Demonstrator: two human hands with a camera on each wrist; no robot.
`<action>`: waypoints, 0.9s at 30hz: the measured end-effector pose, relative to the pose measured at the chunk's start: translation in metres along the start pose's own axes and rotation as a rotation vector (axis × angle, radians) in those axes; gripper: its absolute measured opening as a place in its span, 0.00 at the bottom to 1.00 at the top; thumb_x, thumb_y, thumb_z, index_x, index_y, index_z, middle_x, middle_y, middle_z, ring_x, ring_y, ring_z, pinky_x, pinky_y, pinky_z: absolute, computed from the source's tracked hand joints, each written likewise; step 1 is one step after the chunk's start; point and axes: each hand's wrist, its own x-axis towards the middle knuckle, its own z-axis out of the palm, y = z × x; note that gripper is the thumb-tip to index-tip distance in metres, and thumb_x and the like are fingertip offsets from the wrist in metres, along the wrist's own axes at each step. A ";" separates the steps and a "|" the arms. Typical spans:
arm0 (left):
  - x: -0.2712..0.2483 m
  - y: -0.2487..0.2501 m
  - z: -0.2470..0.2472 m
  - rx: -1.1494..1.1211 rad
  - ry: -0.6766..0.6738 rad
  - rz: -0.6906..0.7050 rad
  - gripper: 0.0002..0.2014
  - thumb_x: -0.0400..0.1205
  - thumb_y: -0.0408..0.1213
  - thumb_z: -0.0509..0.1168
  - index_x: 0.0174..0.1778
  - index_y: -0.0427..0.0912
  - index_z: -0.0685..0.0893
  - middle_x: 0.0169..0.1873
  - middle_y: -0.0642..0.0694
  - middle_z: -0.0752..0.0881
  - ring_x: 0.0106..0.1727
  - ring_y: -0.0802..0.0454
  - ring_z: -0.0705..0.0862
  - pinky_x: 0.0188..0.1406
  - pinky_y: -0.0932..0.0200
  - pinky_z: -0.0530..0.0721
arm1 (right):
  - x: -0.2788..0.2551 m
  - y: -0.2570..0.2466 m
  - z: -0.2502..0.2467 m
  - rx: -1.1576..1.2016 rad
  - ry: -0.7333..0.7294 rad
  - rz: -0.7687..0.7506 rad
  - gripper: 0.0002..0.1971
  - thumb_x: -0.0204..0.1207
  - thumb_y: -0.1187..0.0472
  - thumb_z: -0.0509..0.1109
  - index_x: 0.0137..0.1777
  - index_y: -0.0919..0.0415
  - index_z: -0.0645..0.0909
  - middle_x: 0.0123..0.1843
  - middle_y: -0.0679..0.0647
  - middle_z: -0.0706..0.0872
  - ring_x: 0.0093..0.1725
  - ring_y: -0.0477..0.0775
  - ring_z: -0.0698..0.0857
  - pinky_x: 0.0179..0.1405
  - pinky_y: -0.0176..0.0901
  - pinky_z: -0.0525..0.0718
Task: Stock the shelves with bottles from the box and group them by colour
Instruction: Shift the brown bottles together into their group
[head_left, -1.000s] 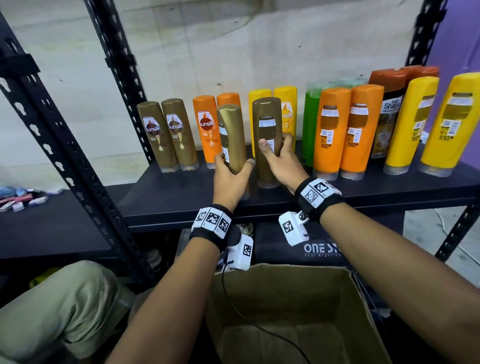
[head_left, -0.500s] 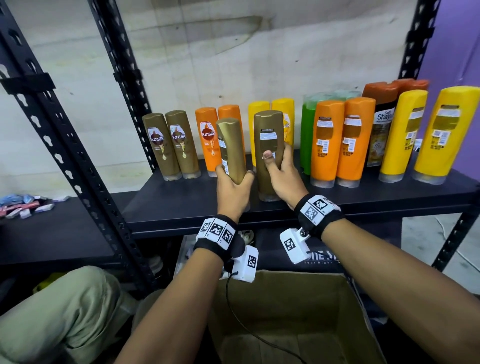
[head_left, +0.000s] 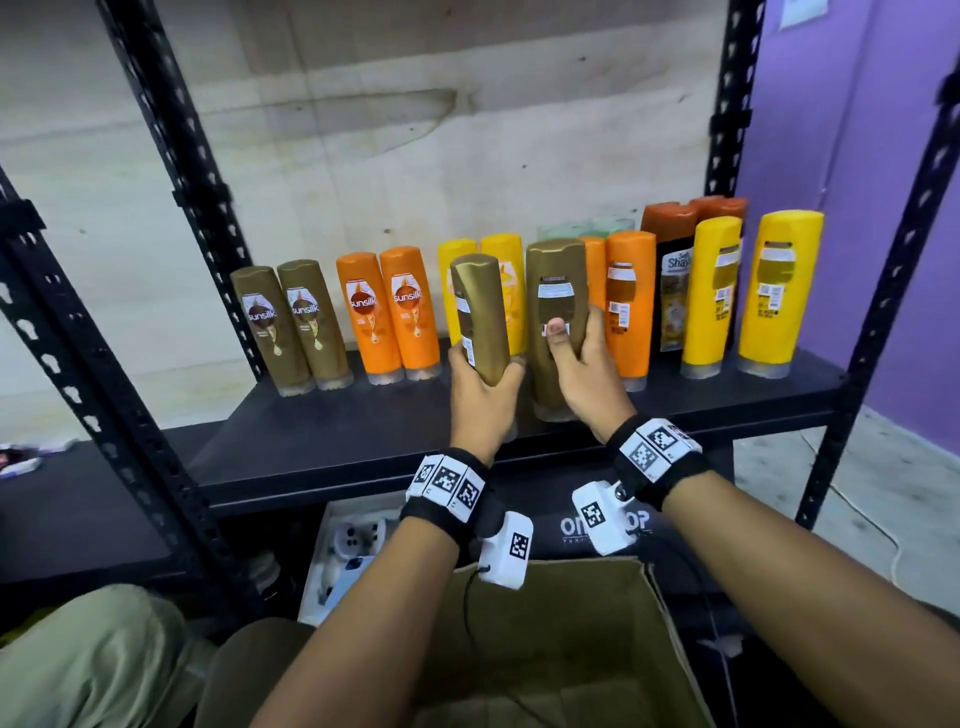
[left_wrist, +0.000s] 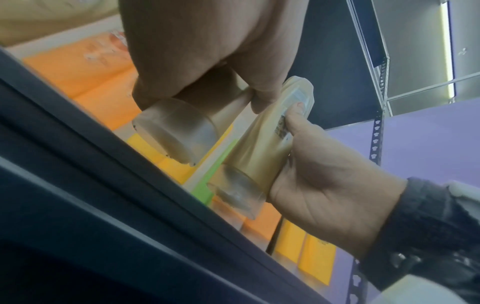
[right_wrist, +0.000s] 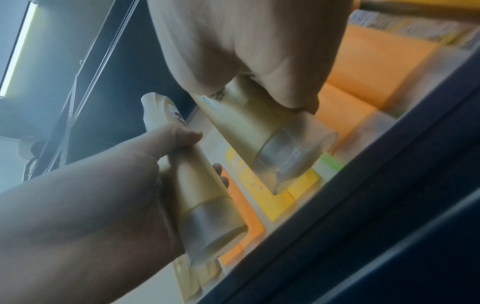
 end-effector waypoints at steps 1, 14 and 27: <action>-0.001 0.001 0.007 -0.002 -0.003 -0.009 0.28 0.79 0.40 0.74 0.73 0.47 0.70 0.62 0.48 0.86 0.61 0.51 0.86 0.65 0.50 0.84 | 0.000 0.000 -0.008 -0.009 0.024 0.004 0.34 0.80 0.29 0.58 0.82 0.42 0.62 0.73 0.31 0.79 0.70 0.33 0.78 0.71 0.31 0.74; -0.020 0.000 0.098 -0.012 -0.071 -0.020 0.29 0.79 0.43 0.74 0.73 0.43 0.70 0.64 0.42 0.83 0.64 0.44 0.84 0.68 0.41 0.82 | 0.003 0.020 -0.094 -0.061 0.150 0.063 0.21 0.84 0.38 0.64 0.75 0.34 0.65 0.64 0.29 0.81 0.62 0.21 0.78 0.60 0.23 0.76; -0.022 -0.014 0.119 0.098 -0.032 -0.007 0.39 0.79 0.53 0.73 0.82 0.47 0.62 0.67 0.57 0.64 0.76 0.46 0.69 0.74 0.51 0.74 | 0.015 0.033 -0.115 -0.016 0.071 0.150 0.22 0.82 0.36 0.66 0.74 0.33 0.66 0.67 0.33 0.82 0.67 0.30 0.79 0.72 0.49 0.80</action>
